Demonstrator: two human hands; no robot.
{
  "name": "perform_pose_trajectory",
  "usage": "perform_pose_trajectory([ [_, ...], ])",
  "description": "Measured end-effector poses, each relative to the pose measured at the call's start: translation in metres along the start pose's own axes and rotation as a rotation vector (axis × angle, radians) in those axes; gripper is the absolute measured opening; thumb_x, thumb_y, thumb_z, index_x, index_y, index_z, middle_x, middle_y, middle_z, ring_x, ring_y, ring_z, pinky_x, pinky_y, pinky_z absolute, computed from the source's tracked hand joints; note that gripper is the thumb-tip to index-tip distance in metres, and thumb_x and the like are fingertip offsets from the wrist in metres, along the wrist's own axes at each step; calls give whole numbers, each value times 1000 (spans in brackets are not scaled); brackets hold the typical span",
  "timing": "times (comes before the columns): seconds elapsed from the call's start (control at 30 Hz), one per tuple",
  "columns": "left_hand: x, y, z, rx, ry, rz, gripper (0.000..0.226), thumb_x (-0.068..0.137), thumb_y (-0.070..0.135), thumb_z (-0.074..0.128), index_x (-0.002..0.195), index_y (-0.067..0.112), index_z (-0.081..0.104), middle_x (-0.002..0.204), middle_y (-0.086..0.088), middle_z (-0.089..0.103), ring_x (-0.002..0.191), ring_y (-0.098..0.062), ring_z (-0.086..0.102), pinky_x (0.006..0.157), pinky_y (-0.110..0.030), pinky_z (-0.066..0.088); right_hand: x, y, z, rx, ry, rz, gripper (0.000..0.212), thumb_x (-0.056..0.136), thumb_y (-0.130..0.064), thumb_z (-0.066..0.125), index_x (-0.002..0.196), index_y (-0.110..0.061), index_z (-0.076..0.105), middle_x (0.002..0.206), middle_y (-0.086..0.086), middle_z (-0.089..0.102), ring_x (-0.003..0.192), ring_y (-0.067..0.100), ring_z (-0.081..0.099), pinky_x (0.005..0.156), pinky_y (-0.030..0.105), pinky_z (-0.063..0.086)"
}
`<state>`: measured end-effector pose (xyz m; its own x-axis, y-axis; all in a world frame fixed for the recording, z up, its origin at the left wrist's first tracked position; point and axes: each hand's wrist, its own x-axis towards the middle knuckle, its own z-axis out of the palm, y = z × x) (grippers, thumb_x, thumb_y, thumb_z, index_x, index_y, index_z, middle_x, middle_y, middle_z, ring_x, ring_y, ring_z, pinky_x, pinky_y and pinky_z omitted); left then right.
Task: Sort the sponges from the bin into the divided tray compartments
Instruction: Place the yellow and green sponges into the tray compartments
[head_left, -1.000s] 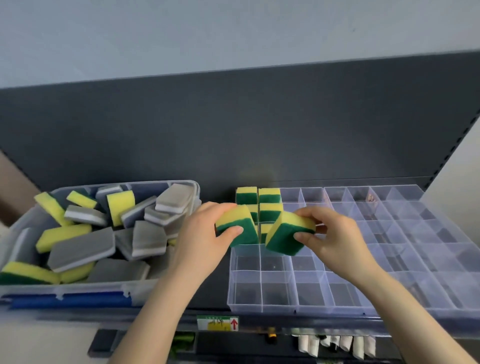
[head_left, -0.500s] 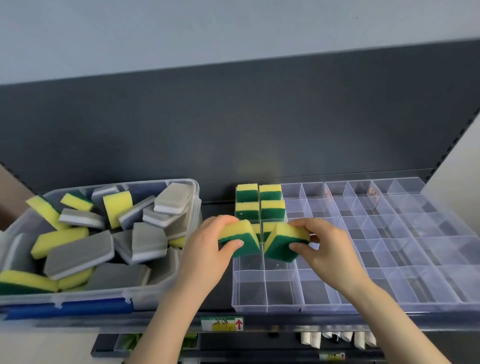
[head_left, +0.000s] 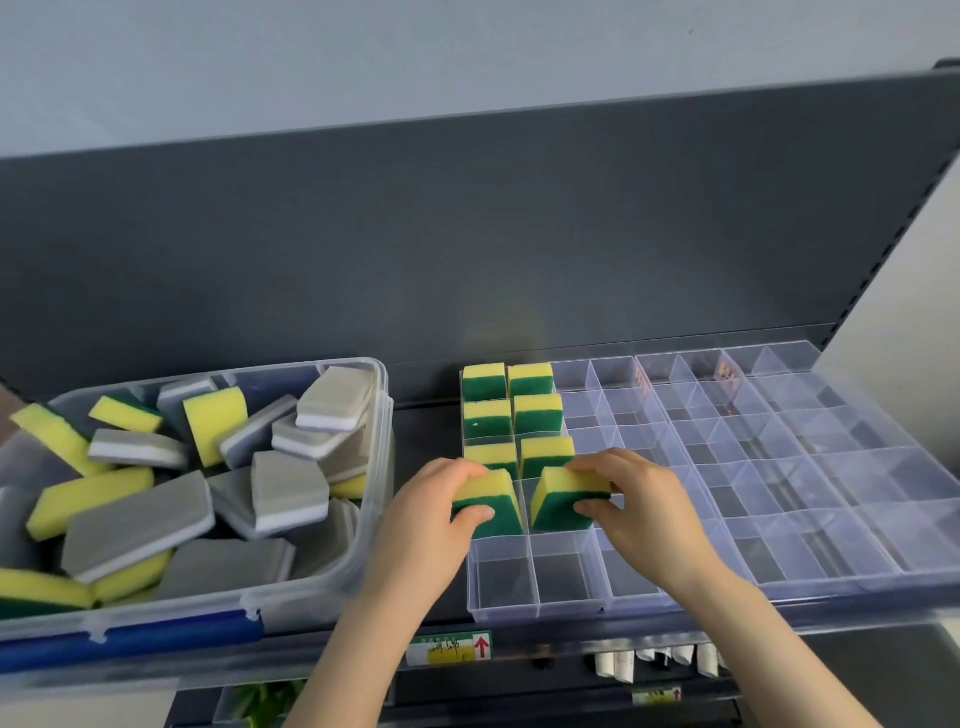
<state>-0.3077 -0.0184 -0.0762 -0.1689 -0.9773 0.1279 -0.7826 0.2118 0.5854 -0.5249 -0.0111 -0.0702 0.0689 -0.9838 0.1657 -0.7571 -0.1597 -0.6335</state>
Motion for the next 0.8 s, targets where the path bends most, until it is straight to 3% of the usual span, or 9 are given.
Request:
perform_pose_trajectory([
  [0.4, 6, 1, 12, 104, -165, 11, 29, 89, 25, 64, 118, 28, 59, 123, 16, 55, 105, -4, 53, 80, -13, 37, 14, 7, 18, -163, -213, 73, 37, 82, -16, 68, 117, -25, 63, 115, -7, 63, 98, 17, 57, 78, 20, 42],
  [0.63, 9, 0, 20, 149, -186, 1, 30, 91, 25, 62, 120, 27, 58, 126, 14, 56, 109, -8, 55, 83, -16, 39, 13, 14, 29, -188, -216, 93, 34, 84, -15, 63, 117, -26, 64, 114, -6, 65, 102, 18, 58, 82, 21, 43],
  [0.8, 8, 2, 20, 170, -186, 23, 37, 91, 27, 61, 128, 28, 54, 130, 13, 54, 114, -8, 53, 87, -18, 41, 12, 15, 29, -215, -237, 18, 30, 84, -15, 61, 112, -25, 64, 107, -6, 64, 94, 17, 56, 73, 20, 41],
])
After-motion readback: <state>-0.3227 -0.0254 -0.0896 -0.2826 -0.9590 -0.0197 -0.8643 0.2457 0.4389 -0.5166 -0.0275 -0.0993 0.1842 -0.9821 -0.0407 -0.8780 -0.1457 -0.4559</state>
